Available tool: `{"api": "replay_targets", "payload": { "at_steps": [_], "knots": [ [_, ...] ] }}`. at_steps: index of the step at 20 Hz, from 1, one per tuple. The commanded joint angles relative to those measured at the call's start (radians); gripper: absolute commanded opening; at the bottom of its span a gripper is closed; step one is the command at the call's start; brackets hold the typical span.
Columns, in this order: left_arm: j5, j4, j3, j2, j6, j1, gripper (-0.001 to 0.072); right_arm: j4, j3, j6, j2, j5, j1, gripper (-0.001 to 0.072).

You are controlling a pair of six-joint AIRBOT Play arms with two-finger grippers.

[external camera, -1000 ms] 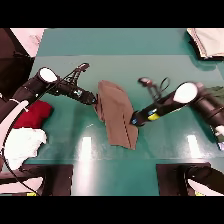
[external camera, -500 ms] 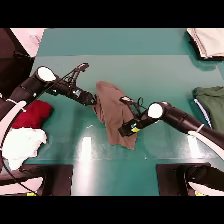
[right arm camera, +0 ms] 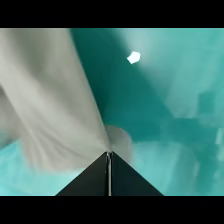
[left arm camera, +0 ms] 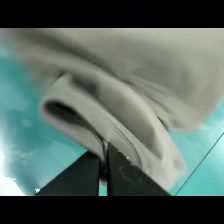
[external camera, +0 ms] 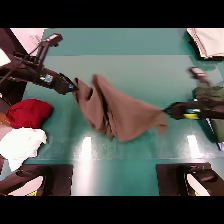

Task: Fold the shirts.

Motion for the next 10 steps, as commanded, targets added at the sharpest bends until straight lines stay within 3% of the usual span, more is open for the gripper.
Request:
{"api": "replay_targets", "payload": {
  "at_steps": [1,4,8,9,10],
  "knots": [
    [-0.034,0.029,0.019,0.034,0.021,0.008,0.0026,-0.002,0.0,-0.081,0.148,0.132,-0.305,0.0012],
    [-0.032,0.052,0.018,0.03,0.037,0.008,0.0026,0.064,0.0,-0.152,0.141,0.147,-0.459,0.0012],
    [0.056,0.095,-0.034,-0.021,0.025,0.008,0.0028,0.096,0.0,-0.2,0.016,0.109,-0.49,0.0015],
    [0.128,0.106,-0.055,-0.044,0.014,0.008,0.0138,0.095,0.0,-0.2,-0.025,0.061,-0.478,0.0016],
    [0.197,0.131,-0.06,-0.074,-0.024,0.008,0.0513,0.096,0.0,-0.199,-0.068,-0.006,-0.468,0.0023]
  ]
}}
